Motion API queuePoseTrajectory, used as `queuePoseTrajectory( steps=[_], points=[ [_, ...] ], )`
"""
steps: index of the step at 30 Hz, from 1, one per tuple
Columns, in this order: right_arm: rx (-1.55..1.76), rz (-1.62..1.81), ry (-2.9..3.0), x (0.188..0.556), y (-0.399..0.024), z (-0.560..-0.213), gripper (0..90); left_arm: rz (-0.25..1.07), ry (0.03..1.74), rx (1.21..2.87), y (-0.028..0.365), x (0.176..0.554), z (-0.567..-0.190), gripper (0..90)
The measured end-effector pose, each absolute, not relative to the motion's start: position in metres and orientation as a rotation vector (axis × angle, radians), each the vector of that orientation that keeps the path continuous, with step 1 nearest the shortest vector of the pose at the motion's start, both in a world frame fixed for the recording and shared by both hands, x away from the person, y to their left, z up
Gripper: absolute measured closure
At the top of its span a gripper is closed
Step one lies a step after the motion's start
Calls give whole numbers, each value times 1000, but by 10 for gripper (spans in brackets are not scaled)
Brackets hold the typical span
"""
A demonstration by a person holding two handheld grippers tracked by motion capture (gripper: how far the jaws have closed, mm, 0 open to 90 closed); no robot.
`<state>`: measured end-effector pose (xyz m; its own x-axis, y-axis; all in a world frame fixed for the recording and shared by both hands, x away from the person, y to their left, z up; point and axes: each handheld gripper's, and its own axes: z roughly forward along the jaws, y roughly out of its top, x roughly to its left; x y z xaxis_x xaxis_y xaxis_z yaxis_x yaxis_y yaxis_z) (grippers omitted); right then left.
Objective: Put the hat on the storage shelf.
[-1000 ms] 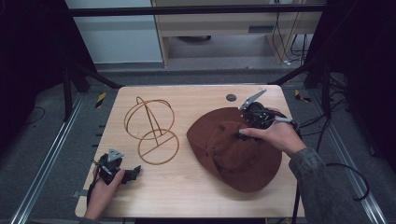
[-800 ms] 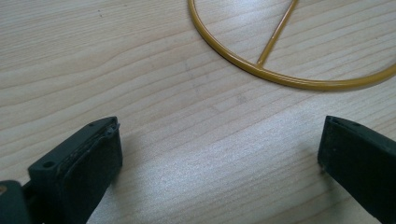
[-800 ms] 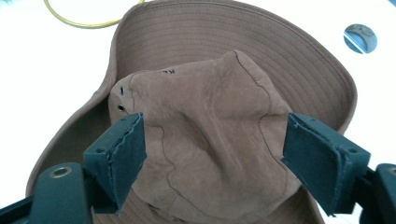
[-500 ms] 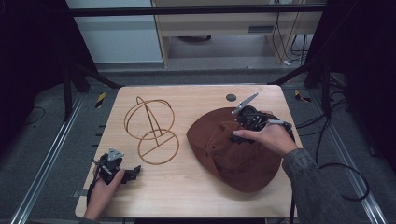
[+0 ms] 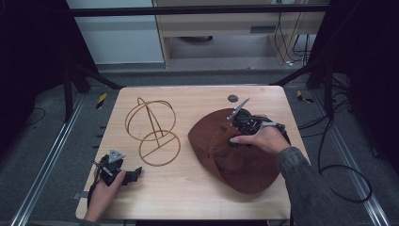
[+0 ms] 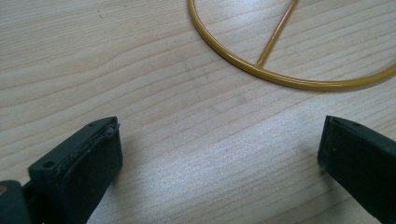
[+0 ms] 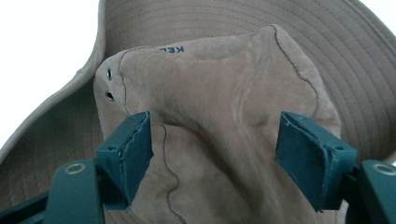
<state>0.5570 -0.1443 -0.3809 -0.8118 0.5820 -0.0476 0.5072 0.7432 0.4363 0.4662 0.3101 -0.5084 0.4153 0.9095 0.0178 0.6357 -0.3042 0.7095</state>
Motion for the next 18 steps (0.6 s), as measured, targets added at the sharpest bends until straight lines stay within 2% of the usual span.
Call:
queuePoseTrajectory(
  steps=[4, 8, 11, 12, 13, 17, 18],
  points=[
    [876, 612, 2771, 559, -140, -384, 288, 564, 1305, 2047, 310, 466, -508, 0],
    [875, 583, 2778, 562, -138, -390, 351, 564, 1304, 2047, 310, 466, -508, 0],
    [879, 574, 2768, 564, -140, -395, 485, 564, 1304, 2047, 310, 466, -508, 0],
    [879, 574, 2768, 564, -140, -395, 485, 564, 1304, 2047, 310, 466, -508, 0],
    [884, 565, 2767, 564, -141, -396, 560, 564, 1304, 2047, 310, 466, -508, 0],
    [897, 567, 2773, 565, -144, -398, 713, 564, 1305, 2047, 310, 466, -508, 0],
    [897, 567, 2773, 565, -144, -398, 713, 564, 1305, 2047, 310, 466, -508, 0]
  ],
)
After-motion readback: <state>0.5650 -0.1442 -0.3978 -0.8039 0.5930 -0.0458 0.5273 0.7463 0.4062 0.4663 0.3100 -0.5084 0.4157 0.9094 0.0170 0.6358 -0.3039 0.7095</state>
